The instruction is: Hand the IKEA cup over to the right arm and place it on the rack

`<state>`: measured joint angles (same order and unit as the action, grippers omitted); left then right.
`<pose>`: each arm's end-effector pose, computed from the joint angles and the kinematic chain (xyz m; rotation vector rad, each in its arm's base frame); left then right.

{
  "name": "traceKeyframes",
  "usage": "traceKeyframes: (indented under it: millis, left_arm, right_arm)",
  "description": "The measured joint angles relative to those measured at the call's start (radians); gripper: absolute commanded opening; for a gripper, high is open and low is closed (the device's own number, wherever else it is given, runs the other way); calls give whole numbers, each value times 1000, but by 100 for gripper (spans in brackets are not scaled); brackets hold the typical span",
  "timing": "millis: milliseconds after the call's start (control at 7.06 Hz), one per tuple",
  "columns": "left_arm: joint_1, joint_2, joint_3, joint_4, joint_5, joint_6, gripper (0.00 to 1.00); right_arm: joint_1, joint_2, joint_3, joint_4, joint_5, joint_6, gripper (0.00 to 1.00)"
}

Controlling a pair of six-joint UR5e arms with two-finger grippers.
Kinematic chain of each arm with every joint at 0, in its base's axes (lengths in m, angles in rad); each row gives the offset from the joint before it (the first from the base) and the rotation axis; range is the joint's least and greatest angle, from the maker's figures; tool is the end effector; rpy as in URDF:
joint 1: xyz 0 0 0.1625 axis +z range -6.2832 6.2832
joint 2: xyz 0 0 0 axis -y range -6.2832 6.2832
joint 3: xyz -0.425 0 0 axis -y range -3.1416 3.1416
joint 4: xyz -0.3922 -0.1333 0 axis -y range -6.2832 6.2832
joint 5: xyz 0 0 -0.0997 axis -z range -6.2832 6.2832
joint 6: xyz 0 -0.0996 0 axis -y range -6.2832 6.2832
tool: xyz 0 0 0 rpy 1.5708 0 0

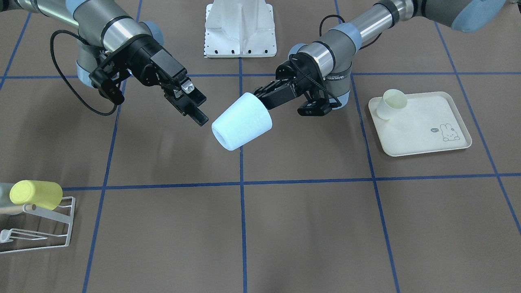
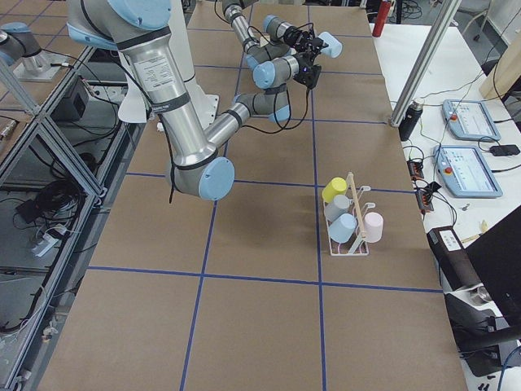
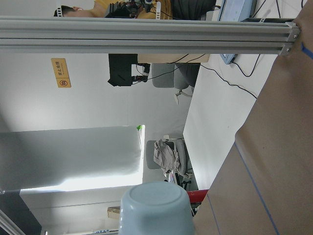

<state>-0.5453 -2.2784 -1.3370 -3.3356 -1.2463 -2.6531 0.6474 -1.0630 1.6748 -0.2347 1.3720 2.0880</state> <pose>0.4595 -0.4718 0.1698 -0.4711 2.4587 -1.1602 -0.3718 -0.4729 0.1800 0.2735 -2.0476 0.9419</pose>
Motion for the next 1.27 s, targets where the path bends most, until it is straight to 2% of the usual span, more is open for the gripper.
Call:
traceKeyframes:
  millis: [1275]
  left_arm:
    - [78,-44,11,7,11,64,0]
  right_arm:
    - [0,1,-9,-1,-2,0,99]
